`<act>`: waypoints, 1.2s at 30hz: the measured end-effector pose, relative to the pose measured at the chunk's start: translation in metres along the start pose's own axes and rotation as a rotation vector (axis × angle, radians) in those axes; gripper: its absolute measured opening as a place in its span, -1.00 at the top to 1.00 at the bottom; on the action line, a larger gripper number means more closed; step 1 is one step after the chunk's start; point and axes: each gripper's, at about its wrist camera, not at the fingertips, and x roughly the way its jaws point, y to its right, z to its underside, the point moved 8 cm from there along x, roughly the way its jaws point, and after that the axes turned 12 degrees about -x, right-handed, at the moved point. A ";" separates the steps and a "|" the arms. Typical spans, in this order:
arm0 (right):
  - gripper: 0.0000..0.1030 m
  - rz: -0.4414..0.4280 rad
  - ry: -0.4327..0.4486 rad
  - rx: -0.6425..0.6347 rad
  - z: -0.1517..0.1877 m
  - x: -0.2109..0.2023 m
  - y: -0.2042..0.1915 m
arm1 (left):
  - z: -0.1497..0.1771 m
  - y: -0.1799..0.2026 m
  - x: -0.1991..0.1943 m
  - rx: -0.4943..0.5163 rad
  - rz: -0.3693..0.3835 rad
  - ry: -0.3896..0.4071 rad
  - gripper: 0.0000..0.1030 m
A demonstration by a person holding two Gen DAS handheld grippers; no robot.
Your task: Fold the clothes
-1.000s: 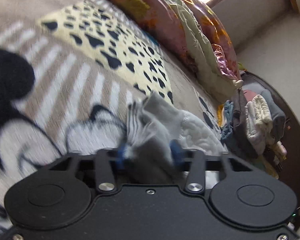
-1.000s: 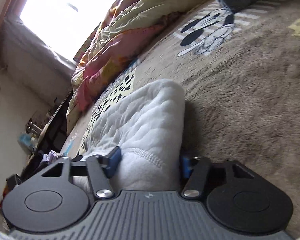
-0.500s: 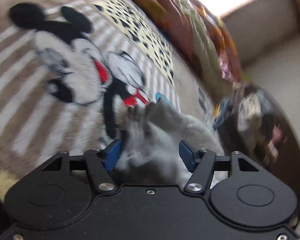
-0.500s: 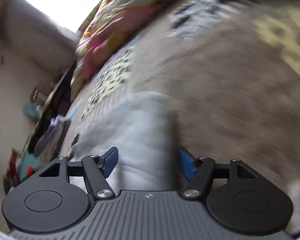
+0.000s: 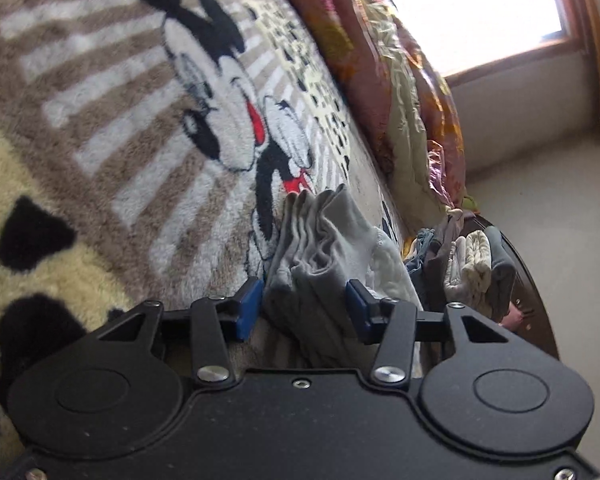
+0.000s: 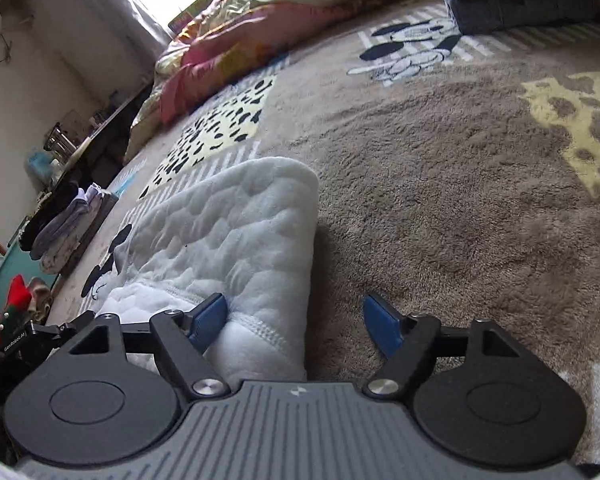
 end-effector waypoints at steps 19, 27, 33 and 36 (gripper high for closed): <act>-0.39 -0.176 0.096 0.120 -0.005 0.013 -0.005 | -0.017 0.016 0.043 0.135 0.032 -0.251 0.26; 0.16 -0.182 0.193 0.119 -0.010 0.019 -0.027 | -0.023 0.025 0.044 0.166 0.133 -0.254 0.50; 0.27 -0.268 0.240 0.032 -0.056 0.037 -0.081 | -0.090 0.061 0.007 0.131 0.289 -0.112 0.52; 0.27 -0.360 0.258 -0.045 -0.100 0.062 -0.132 | -0.143 0.078 -0.036 0.107 0.379 0.033 0.52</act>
